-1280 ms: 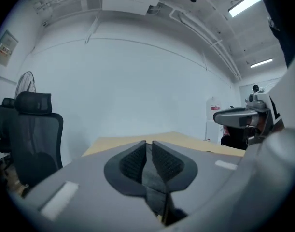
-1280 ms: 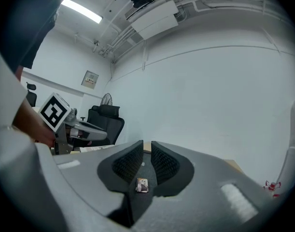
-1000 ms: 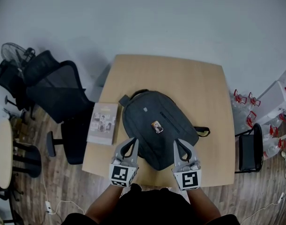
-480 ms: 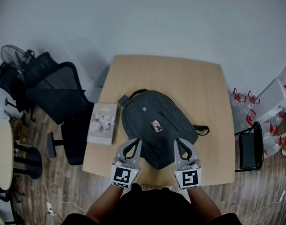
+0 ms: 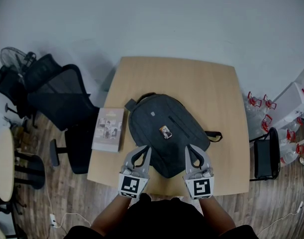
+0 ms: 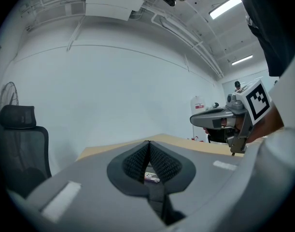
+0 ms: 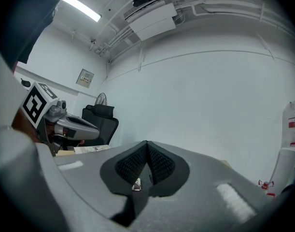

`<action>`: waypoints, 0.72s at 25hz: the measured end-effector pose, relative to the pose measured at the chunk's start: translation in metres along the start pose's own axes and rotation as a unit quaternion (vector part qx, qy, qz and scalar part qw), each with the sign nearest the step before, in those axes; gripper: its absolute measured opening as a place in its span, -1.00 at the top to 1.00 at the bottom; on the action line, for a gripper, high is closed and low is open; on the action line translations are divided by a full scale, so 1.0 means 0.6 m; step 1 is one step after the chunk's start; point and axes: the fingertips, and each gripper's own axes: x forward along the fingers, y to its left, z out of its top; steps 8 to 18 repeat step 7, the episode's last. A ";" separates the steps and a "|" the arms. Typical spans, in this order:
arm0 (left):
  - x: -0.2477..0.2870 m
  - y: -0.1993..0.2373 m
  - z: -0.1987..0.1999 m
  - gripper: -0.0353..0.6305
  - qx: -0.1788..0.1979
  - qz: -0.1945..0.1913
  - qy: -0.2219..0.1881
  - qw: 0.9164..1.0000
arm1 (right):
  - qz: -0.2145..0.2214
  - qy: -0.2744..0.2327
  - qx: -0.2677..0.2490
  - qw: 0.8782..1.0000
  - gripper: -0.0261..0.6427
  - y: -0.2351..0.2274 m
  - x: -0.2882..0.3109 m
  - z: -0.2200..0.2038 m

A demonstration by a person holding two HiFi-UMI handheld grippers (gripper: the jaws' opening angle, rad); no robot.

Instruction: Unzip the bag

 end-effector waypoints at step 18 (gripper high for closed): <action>-0.003 0.002 -0.006 0.84 0.000 0.001 0.006 1.000 | 0.002 0.000 0.006 1.000 0.92 0.008 0.000 -0.003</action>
